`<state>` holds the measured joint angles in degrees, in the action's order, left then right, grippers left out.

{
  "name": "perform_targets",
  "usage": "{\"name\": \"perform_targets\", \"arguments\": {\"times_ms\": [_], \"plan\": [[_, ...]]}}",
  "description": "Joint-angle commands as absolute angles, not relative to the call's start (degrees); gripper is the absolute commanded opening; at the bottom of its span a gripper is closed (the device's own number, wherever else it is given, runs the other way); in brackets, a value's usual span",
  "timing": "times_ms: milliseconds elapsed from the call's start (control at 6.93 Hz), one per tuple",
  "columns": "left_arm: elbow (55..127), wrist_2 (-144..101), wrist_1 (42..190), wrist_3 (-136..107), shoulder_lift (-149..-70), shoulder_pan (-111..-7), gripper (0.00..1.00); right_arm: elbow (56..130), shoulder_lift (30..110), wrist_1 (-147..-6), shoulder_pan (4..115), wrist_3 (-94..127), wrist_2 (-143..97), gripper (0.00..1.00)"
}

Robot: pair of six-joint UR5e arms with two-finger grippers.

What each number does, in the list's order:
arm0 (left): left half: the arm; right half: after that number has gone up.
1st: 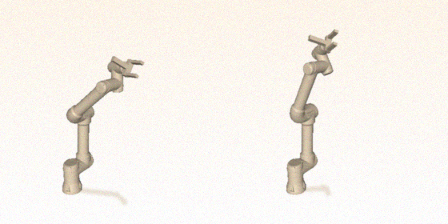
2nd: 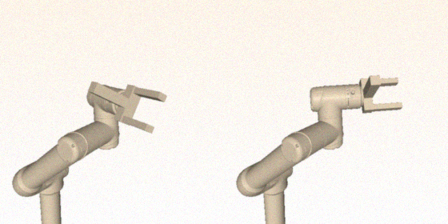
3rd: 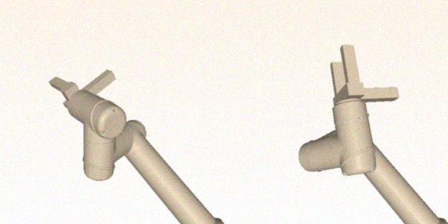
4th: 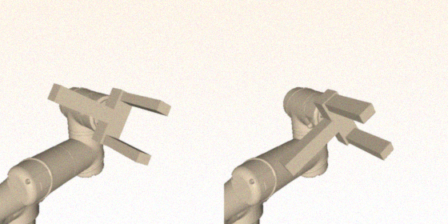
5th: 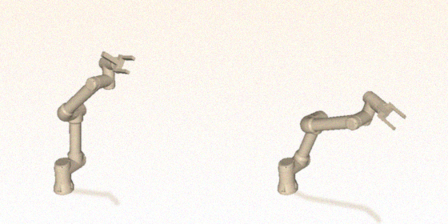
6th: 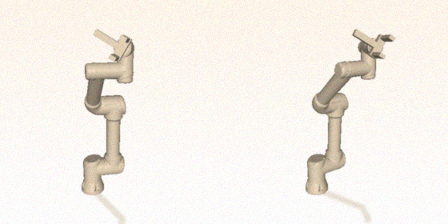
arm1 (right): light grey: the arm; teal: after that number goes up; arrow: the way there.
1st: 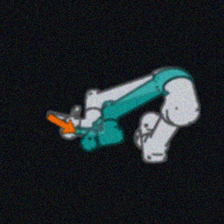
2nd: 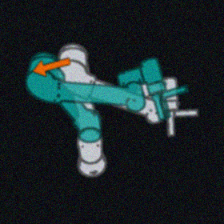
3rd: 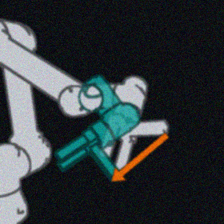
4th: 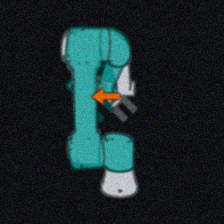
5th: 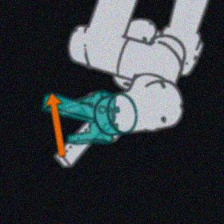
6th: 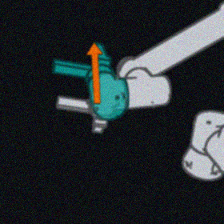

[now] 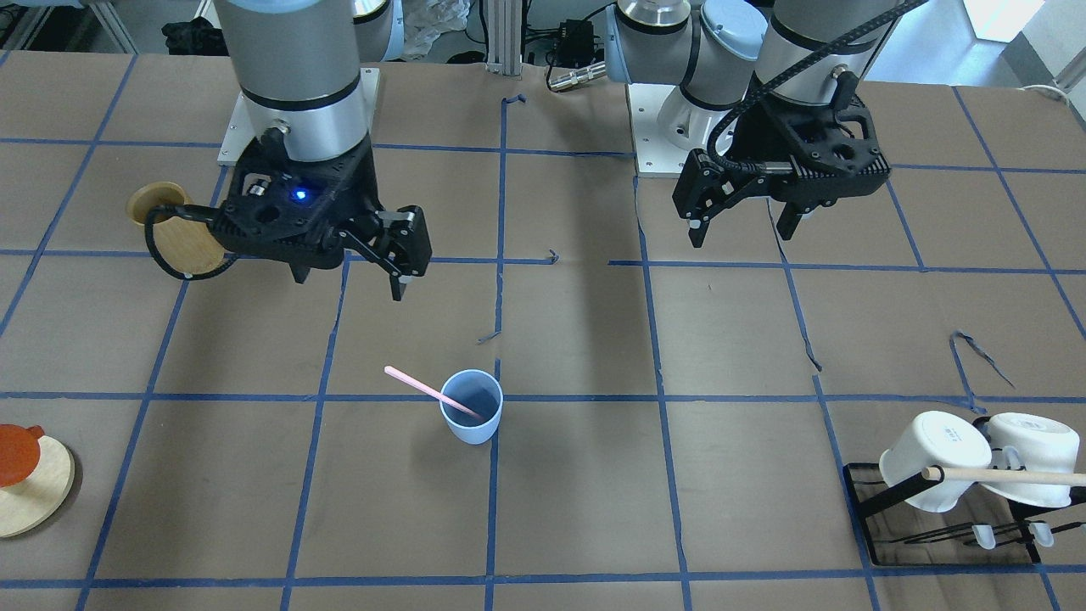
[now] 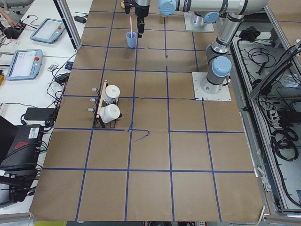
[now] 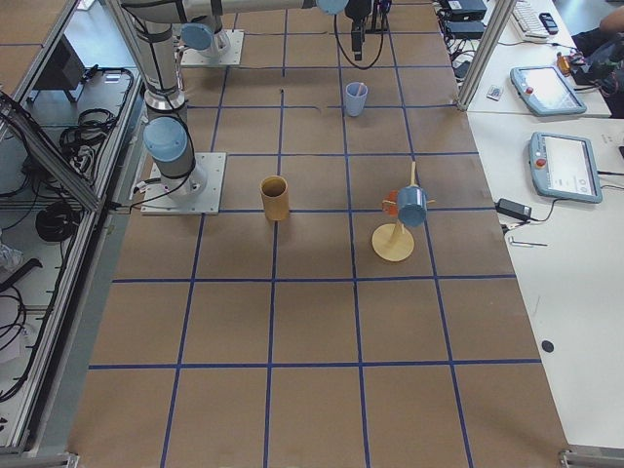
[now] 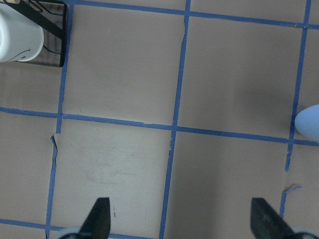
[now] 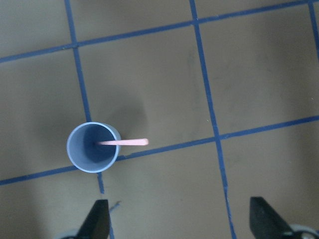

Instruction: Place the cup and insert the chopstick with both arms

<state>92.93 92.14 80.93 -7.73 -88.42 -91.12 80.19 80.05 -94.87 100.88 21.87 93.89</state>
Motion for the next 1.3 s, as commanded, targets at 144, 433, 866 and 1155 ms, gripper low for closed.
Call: {"name": "perform_targets", "arguments": {"times_ms": [144,433,866,1155], "plan": [[93.0,92.2,80.9,-7.7,-88.4,-91.1,1.00,80.0,82.7,-82.8,92.0,9.2,94.7,1.00],[93.0,92.1,80.9,-7.7,-88.4,-91.1,1.00,80.3,83.8,-83.6,87.9,2.4,93.8,1.00],[92.8,92.1,80.9,-7.8,-88.4,-91.1,1.00,91.7,91.4,-91.6,86.5,-3.6,94.0,1.00],[92.9,92.1,80.9,-7.7,-88.4,-91.1,1.00,92.3,93.0,-90.5,86.3,-4.0,93.8,1.00]]}}
